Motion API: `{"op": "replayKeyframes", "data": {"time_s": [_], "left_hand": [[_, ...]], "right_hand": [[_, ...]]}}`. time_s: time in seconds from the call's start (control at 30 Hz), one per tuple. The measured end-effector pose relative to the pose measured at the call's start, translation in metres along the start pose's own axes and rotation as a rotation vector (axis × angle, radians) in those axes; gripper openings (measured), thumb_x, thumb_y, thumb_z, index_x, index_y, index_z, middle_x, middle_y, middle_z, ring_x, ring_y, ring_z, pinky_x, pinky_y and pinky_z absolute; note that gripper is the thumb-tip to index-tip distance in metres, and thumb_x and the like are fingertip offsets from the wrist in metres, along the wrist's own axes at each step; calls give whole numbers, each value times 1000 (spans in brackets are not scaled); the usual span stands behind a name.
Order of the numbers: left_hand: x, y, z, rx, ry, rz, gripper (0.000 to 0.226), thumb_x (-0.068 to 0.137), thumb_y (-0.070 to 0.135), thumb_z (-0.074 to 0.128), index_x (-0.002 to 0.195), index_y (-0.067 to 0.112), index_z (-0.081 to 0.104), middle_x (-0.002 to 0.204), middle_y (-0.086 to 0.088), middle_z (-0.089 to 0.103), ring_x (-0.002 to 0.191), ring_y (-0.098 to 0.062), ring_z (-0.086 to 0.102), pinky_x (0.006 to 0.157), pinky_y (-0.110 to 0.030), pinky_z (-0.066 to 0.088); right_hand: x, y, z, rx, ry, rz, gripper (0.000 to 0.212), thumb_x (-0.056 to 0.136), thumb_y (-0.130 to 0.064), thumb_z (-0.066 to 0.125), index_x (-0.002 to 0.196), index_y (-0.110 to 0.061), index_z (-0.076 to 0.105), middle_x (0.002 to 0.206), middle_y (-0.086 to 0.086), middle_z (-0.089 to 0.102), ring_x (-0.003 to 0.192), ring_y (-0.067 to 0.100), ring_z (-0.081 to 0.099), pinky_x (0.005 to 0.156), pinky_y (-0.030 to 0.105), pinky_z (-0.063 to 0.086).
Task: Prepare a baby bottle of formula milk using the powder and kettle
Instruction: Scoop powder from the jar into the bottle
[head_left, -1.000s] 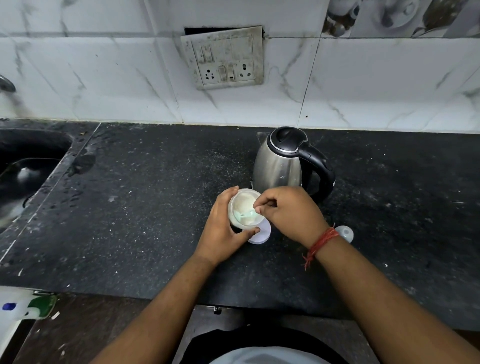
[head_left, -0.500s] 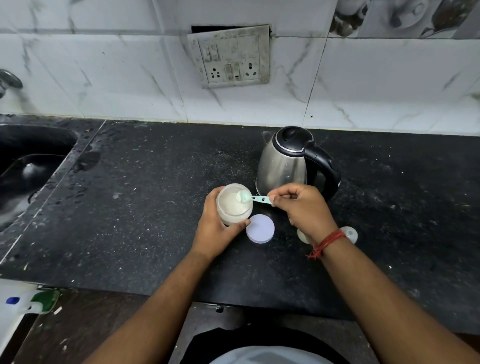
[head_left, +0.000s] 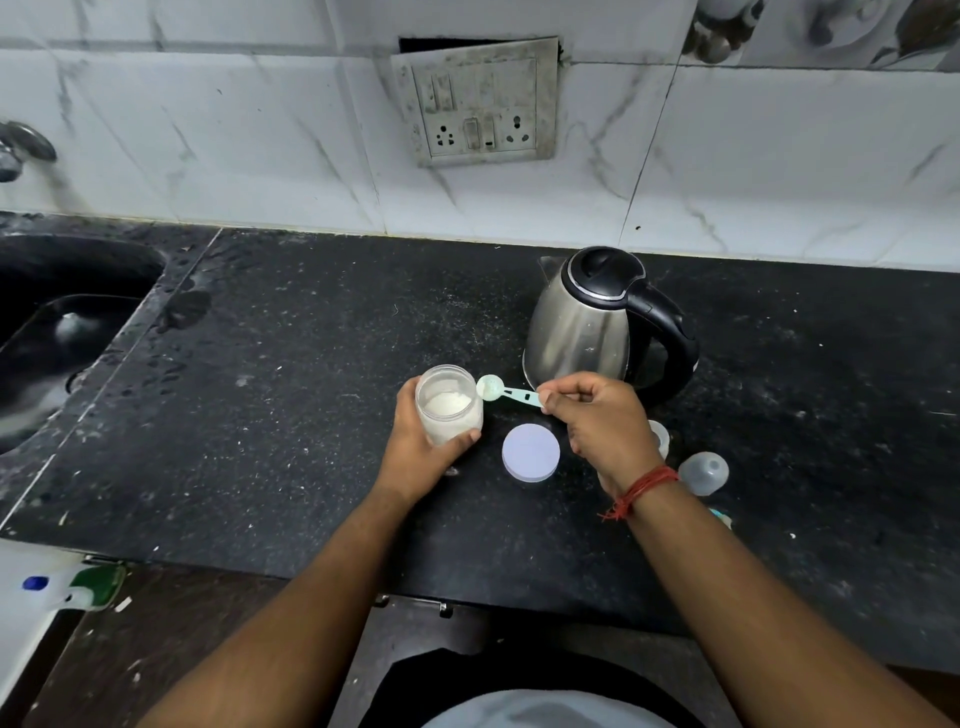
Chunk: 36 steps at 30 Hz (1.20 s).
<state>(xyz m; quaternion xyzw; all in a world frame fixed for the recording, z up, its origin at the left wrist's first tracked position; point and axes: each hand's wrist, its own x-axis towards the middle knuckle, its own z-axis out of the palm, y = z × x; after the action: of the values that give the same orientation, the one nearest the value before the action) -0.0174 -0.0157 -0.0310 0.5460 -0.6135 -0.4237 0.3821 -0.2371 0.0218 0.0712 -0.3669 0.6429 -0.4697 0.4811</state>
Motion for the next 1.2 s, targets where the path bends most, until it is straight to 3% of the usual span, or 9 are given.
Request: {"op": "replayKeyframes", "data": {"time_s": [0.13,0.2,0.3,0.43,0.63,0.77,0.9,1.07,1.2], "left_hand": [[0,-3,-5,0,-41,-15,97,72,40,89,147,33,29,141,33,44,134,5,47,116,-28,41],[-4,-3,-7,-2,-5,-35,102,70,52,84,151,30,27,149,24,42,140,3,43,119,-29,38],[-14,-1,-15,81,125,-1,99,78,63,70,159,22,28,163,6,35,153,-11,31,126,-44,30],[-21,10,-21,195,194,189,84,90,55,63,158,17,30,162,9,34,157,-16,25,126,-57,23],[-15,38,-7,221,156,320,76,93,47,62,156,17,34,162,6,37,156,-14,27,127,-58,18],[-19,59,10,145,86,353,76,92,41,65,156,14,35,162,0,40,150,-19,39,121,-48,36],[-28,70,41,76,-29,382,74,93,34,68,156,14,36,157,-1,46,147,-19,44,118,-49,41],[-46,76,89,65,-153,285,67,89,31,74,148,21,44,142,5,58,135,-7,55,112,-34,47],[-45,76,125,77,-255,242,75,86,27,81,150,19,41,148,6,52,139,-3,48,116,-27,41]], "right_hand": [[0,2,3,10,-1,4,10,91,-8,70,86,-14,76,70,3,67,40,7,39,38,19,33],[-1,3,4,22,-1,2,10,92,-7,70,86,-13,76,69,2,66,40,6,39,39,19,33],[-1,3,3,29,4,-2,10,91,-8,71,86,-14,76,66,-1,65,40,6,39,39,19,34],[-2,2,-1,26,20,-20,10,91,-10,72,85,-17,77,69,2,67,41,6,39,39,20,34],[-10,-8,-10,53,38,-39,11,92,-8,70,86,-14,77,77,11,68,40,3,41,39,18,33],[-20,-17,-21,97,63,-44,13,93,-6,68,85,-14,75,76,7,69,39,2,43,38,16,33],[-35,-23,-46,115,132,-81,10,93,-7,68,90,-12,76,63,-8,68,39,7,41,39,18,34],[-52,-25,-85,159,192,-96,13,93,-3,66,90,-10,77,69,0,67,40,5,42,38,18,32],[-61,-20,-120,127,240,-101,12,93,-3,66,92,-9,76,72,9,65,38,6,41,38,19,32]]}}
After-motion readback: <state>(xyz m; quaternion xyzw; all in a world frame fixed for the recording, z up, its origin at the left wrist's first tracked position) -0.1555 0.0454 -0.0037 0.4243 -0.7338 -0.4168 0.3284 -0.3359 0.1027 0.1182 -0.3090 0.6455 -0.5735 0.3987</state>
